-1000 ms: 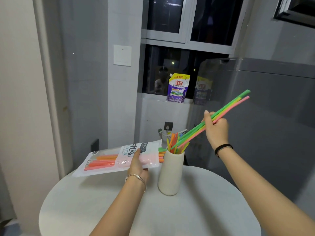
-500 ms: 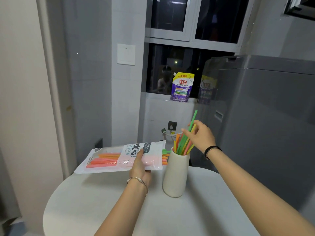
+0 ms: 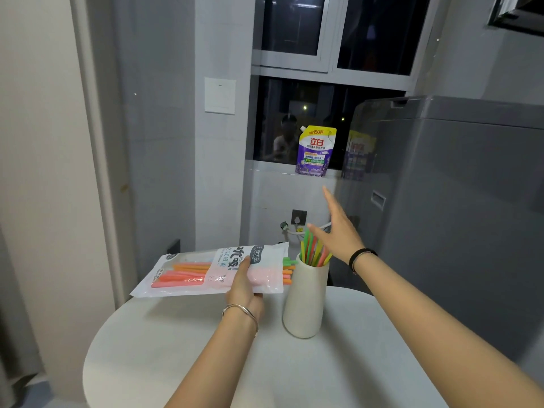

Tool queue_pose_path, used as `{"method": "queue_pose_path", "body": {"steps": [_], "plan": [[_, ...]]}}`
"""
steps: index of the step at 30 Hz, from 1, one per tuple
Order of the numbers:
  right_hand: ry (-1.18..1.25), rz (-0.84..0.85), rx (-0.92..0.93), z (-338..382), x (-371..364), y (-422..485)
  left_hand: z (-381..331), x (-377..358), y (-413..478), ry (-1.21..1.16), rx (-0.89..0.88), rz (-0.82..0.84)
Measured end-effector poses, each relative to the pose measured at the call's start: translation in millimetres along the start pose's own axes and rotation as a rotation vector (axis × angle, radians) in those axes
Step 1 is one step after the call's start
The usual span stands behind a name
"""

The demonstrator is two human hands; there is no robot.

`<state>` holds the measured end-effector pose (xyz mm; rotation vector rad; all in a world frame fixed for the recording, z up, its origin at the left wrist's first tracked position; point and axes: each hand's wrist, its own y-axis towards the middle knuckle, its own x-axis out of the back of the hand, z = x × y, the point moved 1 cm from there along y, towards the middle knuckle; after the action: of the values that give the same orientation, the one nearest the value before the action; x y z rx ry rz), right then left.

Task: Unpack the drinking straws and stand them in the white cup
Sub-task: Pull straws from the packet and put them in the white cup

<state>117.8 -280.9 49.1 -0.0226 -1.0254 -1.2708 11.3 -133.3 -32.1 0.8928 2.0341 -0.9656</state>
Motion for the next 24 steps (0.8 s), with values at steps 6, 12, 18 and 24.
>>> {"method": "queue_pose_path", "body": {"steps": [6, 12, 18, 24], "plan": [[-0.503, 0.326, -0.011, -2.0, -13.7, -9.8, -2.2, -1.3, -7.4, 0.012, 0.002, 0.015], [0.246, -0.326, 0.002, 37.4, -19.0, -45.2, -9.7, -2.8, -14.5, 0.030, -0.051, 0.003], [1.369, -0.155, -0.809, 66.0, -66.7, -88.2, -12.7, -5.5, -30.0, 0.242, -0.323, -0.008], [1.452, -0.187, -0.835, 69.6, -74.2, -102.8, -15.9, -10.2, -46.9, 0.371, -0.479, 0.060]]}}
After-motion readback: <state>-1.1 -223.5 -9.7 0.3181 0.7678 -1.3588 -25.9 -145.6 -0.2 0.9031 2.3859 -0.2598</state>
